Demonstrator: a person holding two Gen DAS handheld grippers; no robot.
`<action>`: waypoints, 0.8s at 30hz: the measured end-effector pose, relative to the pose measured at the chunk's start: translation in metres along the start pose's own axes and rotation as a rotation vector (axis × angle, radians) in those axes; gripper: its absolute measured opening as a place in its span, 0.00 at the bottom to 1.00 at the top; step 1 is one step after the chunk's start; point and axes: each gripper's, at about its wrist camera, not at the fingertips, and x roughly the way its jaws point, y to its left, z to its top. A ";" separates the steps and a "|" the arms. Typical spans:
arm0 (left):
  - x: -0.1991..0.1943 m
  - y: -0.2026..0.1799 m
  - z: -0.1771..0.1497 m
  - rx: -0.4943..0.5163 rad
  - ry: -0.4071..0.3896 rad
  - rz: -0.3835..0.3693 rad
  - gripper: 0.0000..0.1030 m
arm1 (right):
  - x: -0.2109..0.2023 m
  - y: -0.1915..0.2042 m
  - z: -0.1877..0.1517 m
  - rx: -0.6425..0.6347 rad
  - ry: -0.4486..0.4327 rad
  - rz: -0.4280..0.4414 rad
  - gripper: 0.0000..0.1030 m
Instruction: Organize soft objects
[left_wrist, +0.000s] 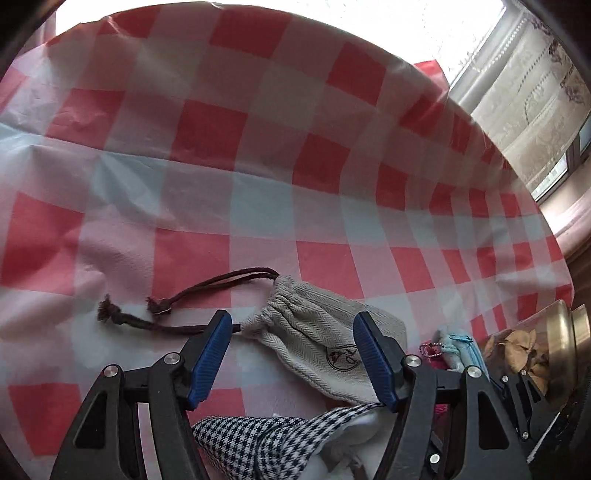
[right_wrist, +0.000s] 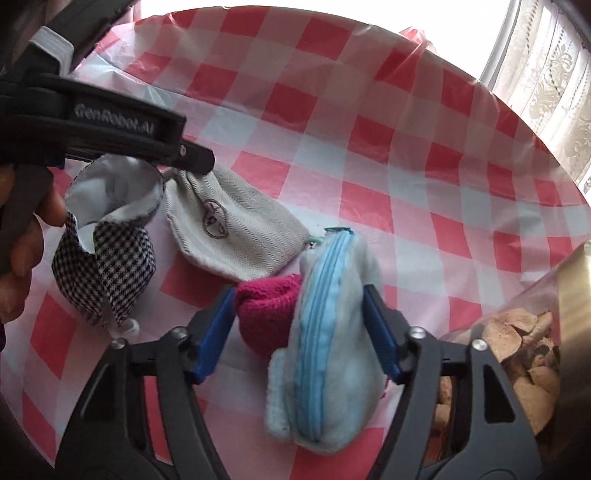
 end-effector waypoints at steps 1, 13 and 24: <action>0.007 -0.003 -0.001 0.018 0.017 0.011 0.66 | 0.001 -0.001 -0.001 0.000 -0.004 0.004 0.63; 0.021 -0.036 -0.032 0.226 0.083 0.073 0.10 | -0.008 0.012 -0.013 -0.008 -0.027 0.079 0.47; -0.024 -0.036 -0.108 0.152 0.104 0.044 0.09 | -0.063 0.015 -0.075 0.057 -0.005 0.205 0.46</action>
